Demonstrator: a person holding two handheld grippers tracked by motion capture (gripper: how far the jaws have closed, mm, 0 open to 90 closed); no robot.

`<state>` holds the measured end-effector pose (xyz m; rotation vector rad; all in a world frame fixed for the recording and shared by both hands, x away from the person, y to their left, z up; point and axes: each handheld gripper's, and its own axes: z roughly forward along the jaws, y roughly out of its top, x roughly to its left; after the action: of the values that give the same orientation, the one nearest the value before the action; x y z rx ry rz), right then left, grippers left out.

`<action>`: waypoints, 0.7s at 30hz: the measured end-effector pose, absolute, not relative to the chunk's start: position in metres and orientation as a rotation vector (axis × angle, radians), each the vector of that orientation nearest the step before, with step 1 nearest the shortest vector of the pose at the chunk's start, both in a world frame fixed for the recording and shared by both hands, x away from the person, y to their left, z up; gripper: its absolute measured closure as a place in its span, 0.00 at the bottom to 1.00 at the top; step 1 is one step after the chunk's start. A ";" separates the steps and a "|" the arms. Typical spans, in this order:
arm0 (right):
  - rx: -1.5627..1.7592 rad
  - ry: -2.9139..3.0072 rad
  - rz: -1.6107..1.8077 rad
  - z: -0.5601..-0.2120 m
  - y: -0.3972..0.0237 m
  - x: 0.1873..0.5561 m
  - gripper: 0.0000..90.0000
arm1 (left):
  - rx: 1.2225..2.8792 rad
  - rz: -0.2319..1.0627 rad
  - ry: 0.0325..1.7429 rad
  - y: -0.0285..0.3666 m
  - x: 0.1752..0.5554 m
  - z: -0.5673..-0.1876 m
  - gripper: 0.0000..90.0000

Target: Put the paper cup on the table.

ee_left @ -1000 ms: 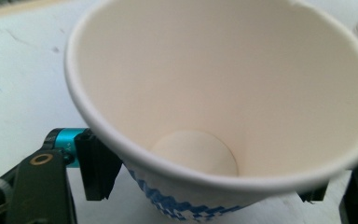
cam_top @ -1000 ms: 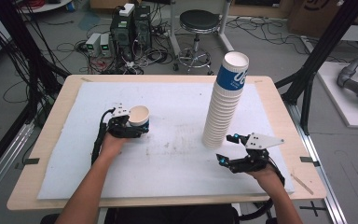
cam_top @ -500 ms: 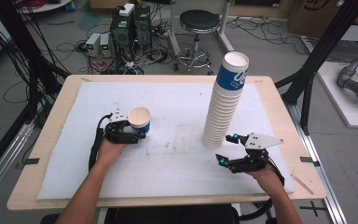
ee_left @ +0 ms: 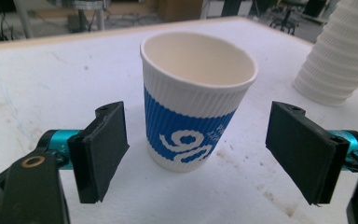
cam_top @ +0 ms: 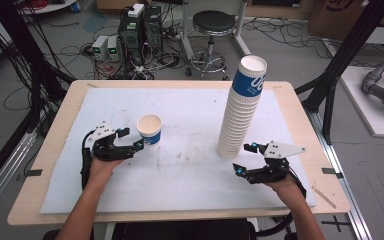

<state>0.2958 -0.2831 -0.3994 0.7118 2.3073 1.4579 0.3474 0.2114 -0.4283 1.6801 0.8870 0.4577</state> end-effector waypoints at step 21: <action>0.860 2.091 1.425 -0.392 -0.326 0.292 0.22 | 1.518 0.467 0.773 0.230 0.330 -0.416 0.23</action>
<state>0.2915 -0.3256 -0.3917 0.8596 2.0906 1.4249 0.3301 0.2298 -0.4162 1.5178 0.7727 0.4666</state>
